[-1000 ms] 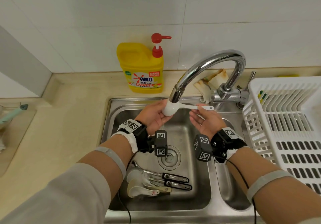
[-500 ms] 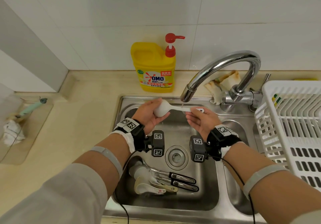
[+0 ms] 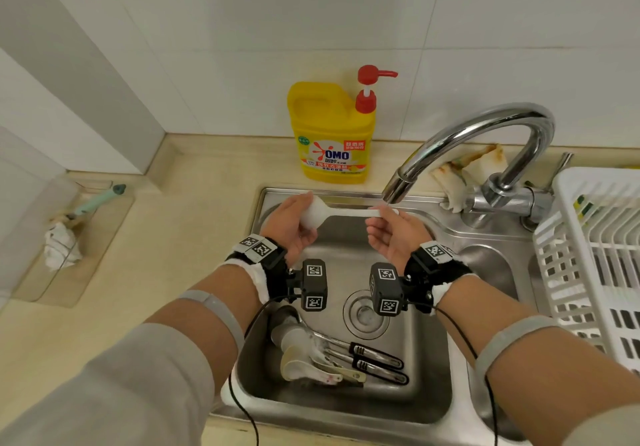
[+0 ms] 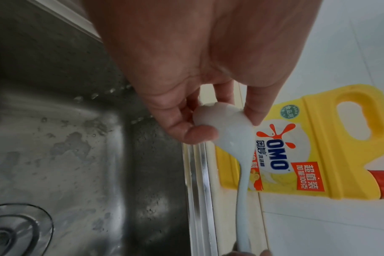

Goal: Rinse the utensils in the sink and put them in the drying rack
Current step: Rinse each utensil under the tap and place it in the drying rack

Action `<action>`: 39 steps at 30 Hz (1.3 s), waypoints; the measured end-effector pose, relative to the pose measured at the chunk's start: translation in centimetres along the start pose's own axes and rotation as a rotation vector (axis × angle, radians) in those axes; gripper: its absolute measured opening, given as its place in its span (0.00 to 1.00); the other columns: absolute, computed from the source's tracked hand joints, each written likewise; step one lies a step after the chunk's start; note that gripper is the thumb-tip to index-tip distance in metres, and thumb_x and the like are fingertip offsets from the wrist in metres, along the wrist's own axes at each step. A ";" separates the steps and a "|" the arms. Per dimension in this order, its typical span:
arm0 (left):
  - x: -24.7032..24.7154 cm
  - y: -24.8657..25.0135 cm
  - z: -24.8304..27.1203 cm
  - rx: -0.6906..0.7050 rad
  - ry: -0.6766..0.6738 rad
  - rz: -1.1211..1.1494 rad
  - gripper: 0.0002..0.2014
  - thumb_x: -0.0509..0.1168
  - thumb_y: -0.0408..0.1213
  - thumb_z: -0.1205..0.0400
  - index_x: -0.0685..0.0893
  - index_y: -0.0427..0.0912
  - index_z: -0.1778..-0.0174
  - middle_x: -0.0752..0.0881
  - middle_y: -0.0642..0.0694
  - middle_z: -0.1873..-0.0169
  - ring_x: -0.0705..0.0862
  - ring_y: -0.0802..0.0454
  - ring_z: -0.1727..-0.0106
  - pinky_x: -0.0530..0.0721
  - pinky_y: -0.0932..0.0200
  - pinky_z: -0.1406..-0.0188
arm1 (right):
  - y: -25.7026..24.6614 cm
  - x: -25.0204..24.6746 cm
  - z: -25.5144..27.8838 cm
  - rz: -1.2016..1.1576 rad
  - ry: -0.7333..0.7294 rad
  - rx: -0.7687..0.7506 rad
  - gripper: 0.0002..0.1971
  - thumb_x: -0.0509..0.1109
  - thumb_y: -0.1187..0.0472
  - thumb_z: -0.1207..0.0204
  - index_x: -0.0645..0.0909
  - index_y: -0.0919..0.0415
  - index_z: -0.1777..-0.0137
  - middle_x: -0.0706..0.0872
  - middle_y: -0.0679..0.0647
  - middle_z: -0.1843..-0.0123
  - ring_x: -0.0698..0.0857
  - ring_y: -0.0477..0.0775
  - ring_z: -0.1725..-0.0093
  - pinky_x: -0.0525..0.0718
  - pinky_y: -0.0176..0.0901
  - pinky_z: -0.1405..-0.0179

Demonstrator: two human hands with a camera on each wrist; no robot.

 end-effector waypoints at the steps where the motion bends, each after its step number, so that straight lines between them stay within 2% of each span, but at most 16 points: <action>1: 0.1 -0.1 0.0 0.008 -0.005 -0.011 0.17 0.72 0.45 0.18 0.84 0.44 0.35 0.84 0.38 0.42 0.84 0.43 0.49 0.86 0.58 0.69 | -0.2 -0.1 0.0 0.005 0.011 -0.007 0.07 0.70 0.58 0.17 0.84 0.60 0.56 0.88 0.57 0.66 0.85 0.51 0.68 0.87 0.44 0.60; 3: 0.6 -0.2 0.1 0.026 -0.028 -0.033 0.16 0.70 0.41 0.17 0.84 0.42 0.34 0.83 0.39 0.42 0.84 0.41 0.45 0.89 0.53 0.61 | -0.6 -0.3 0.1 0.022 0.025 -0.028 0.06 0.74 0.60 0.20 0.83 0.59 0.58 0.87 0.56 0.68 0.85 0.51 0.68 0.87 0.44 0.61; 5: 1.1 -0.7 -0.1 0.030 -0.067 -0.054 0.12 0.69 0.37 0.16 0.85 0.42 0.37 0.83 0.38 0.42 0.85 0.39 0.42 0.90 0.47 0.50 | -1.3 -0.9 0.1 0.043 0.041 -0.053 0.05 0.75 0.63 0.21 0.83 0.59 0.59 0.86 0.56 0.68 0.84 0.51 0.68 0.86 0.43 0.62; 8: 2.0 -1.4 -0.3 0.029 -0.080 -0.100 0.09 0.69 0.32 0.17 0.86 0.42 0.42 0.84 0.33 0.38 0.87 0.37 0.40 0.89 0.43 0.42 | -2.4 -1.9 0.4 0.094 0.049 -0.126 0.05 0.73 0.66 0.21 0.84 0.60 0.58 0.86 0.56 0.69 0.83 0.50 0.69 0.85 0.41 0.64; 12: 4.1 -2.7 -0.9 0.049 -0.123 -0.298 0.23 0.67 0.22 0.22 0.79 0.39 0.30 0.81 0.32 0.34 0.83 0.35 0.33 0.86 0.43 0.35 | -3.8 -3.6 0.8 0.068 0.066 -0.216 0.05 0.68 0.69 0.19 0.85 0.62 0.53 0.85 0.57 0.69 0.83 0.51 0.69 0.83 0.42 0.64; 14: 5.5 -3.1 -0.6 0.096 -0.149 -0.486 0.26 0.70 0.23 0.24 0.79 0.37 0.29 0.83 0.36 0.35 0.84 0.38 0.34 0.87 0.43 0.37 | -4.0 -4.1 1.1 0.023 0.053 -0.209 0.07 0.66 0.69 0.18 0.86 0.64 0.52 0.84 0.56 0.69 0.82 0.51 0.70 0.83 0.42 0.64; 16: 6.4 -3.6 -1.0 0.136 -0.166 -0.607 0.29 0.77 0.32 0.34 0.83 0.38 0.34 0.86 0.36 0.38 0.86 0.37 0.36 0.87 0.38 0.38 | -4.0 -4.4 1.4 0.050 0.038 -0.201 0.07 0.66 0.67 0.16 0.87 0.65 0.48 0.84 0.56 0.67 0.83 0.50 0.69 0.84 0.42 0.64; 18: 6.9 -4.4 -1.8 0.167 -0.168 -0.669 0.35 0.79 0.40 0.43 0.84 0.38 0.37 0.88 0.35 0.42 0.89 0.37 0.41 0.89 0.36 0.43 | -4.1 -4.7 1.6 0.142 0.020 -0.223 0.08 0.66 0.64 0.15 0.87 0.64 0.46 0.86 0.55 0.65 0.85 0.50 0.67 0.86 0.41 0.64; 21: 7.8 -4.3 -2.5 0.255 -0.154 -0.874 0.35 0.80 0.51 0.46 0.88 0.44 0.42 0.90 0.43 0.49 0.91 0.43 0.48 0.92 0.41 0.50 | -4.7 -5.6 1.8 0.256 0.017 -0.270 0.08 0.66 0.63 0.15 0.87 0.62 0.47 0.88 0.55 0.65 0.87 0.50 0.66 0.87 0.38 0.66; 27: 10.0 -3.9 -1.7 0.261 -0.169 -0.962 0.18 0.81 0.45 0.29 0.92 0.42 0.45 0.93 0.43 0.55 0.92 0.45 0.55 0.94 0.46 0.60 | -6.0 -7.0 2.2 0.341 0.032 -0.348 0.09 0.65 0.65 0.14 0.87 0.61 0.51 0.86 0.57 0.63 0.86 0.49 0.65 0.87 0.40 0.60; 29: 10.5 -3.8 -1.8 0.259 -0.167 -0.981 0.14 0.76 0.40 0.22 0.91 0.37 0.43 0.92 0.41 0.53 0.91 0.47 0.57 0.93 0.54 0.67 | -6.4 -7.3 2.2 0.347 0.032 -0.372 0.09 0.64 0.65 0.14 0.87 0.63 0.50 0.85 0.58 0.62 0.85 0.50 0.64 0.88 0.43 0.57; 32: 11.2 -3.4 -1.7 0.298 -0.197 -1.054 0.12 0.67 0.34 0.15 0.89 0.32 0.40 0.88 0.41 0.53 0.85 0.48 0.55 0.85 0.70 0.76 | -6.6 -7.3 2.1 0.336 0.033 -0.389 0.09 0.64 0.65 0.14 0.86 0.64 0.48 0.85 0.59 0.62 0.85 0.50 0.62 0.87 0.45 0.55; 34: 11.3 -3.1 -1.4 0.316 -0.224 -1.108 0.11 0.65 0.30 0.16 0.89 0.32 0.41 0.87 0.40 0.53 0.85 0.44 0.51 0.86 0.68 0.71 | -6.4 -7.2 1.9 0.328 0.043 -0.393 0.09 0.64 0.64 0.14 0.86 0.66 0.46 0.85 0.58 0.62 0.85 0.51 0.62 0.88 0.44 0.56; 36: 11.3 -3.2 -1.2 0.320 -0.251 -1.125 0.15 0.69 0.30 0.22 0.88 0.35 0.39 0.89 0.37 0.48 0.86 0.40 0.44 0.89 0.55 0.52 | -6.3 -7.1 1.8 0.322 0.050 -0.401 0.10 0.65 0.63 0.14 0.86 0.68 0.44 0.85 0.57 0.63 0.86 0.51 0.63 0.89 0.43 0.57; 37: 11.0 -3.6 -1.3 0.294 -0.259 -1.098 0.21 0.71 0.32 0.27 0.87 0.36 0.37 0.90 0.38 0.45 0.87 0.40 0.42 0.88 0.50 0.45 | -6.2 -7.1 1.7 0.318 0.052 -0.403 0.10 0.65 0.63 0.14 0.86 0.68 0.44 0.86 0.57 0.63 0.86 0.51 0.63 0.89 0.43 0.58; 39: 9.9 -4.1 -1.9 0.273 -0.246 -1.028 0.28 0.75 0.41 0.35 0.87 0.41 0.37 0.91 0.40 0.46 0.89 0.41 0.43 0.89 0.40 0.42 | -6.1 -7.0 1.6 0.302 0.043 -0.394 0.10 0.65 0.63 0.14 0.86 0.66 0.47 0.86 0.56 0.64 0.87 0.50 0.63 0.89 0.43 0.58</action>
Point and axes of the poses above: each hand's wrist, its own z-axis away from the middle knuckle, its own x-axis out of the palm, y = z × x, the point moved 8 cm from there along -z, towards the middle knuckle
